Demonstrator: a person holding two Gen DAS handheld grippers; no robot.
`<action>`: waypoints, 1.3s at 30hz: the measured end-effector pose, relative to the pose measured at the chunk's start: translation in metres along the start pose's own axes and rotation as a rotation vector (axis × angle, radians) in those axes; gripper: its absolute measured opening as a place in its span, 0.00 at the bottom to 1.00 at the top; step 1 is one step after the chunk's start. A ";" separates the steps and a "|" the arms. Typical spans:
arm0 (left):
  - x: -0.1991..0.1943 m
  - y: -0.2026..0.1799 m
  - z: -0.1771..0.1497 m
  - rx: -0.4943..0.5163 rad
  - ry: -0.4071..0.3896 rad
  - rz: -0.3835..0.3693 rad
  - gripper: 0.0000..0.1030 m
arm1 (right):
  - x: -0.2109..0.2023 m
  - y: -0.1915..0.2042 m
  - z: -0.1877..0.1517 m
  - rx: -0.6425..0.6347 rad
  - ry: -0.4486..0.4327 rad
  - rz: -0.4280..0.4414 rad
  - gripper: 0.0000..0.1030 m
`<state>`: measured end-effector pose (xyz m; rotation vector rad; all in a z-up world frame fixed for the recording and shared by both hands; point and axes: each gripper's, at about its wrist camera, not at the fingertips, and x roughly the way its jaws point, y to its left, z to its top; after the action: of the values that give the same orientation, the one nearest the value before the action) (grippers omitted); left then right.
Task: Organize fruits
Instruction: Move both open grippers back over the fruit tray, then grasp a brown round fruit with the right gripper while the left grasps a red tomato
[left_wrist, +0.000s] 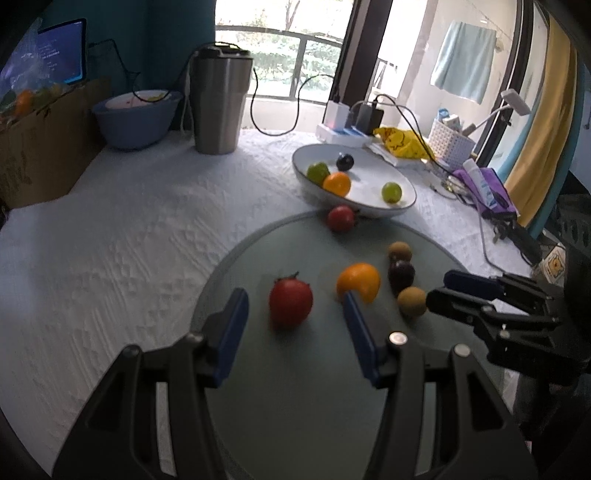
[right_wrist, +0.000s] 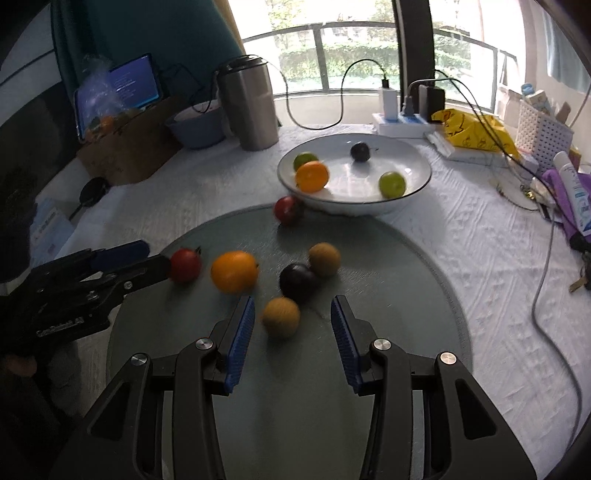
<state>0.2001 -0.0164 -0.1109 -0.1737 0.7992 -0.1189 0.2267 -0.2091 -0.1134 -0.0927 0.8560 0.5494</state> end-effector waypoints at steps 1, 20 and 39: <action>0.001 -0.001 -0.001 0.002 0.003 0.000 0.54 | 0.001 0.002 -0.002 -0.003 0.004 0.005 0.44; 0.032 -0.001 0.003 0.024 0.084 0.031 0.53 | 0.028 0.005 -0.004 -0.023 0.051 0.019 0.34; 0.018 -0.014 0.008 0.074 0.060 0.014 0.30 | 0.015 0.005 -0.001 -0.041 0.007 0.041 0.26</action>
<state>0.2174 -0.0322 -0.1151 -0.0946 0.8544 -0.1413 0.2319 -0.1988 -0.1244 -0.1143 0.8553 0.6053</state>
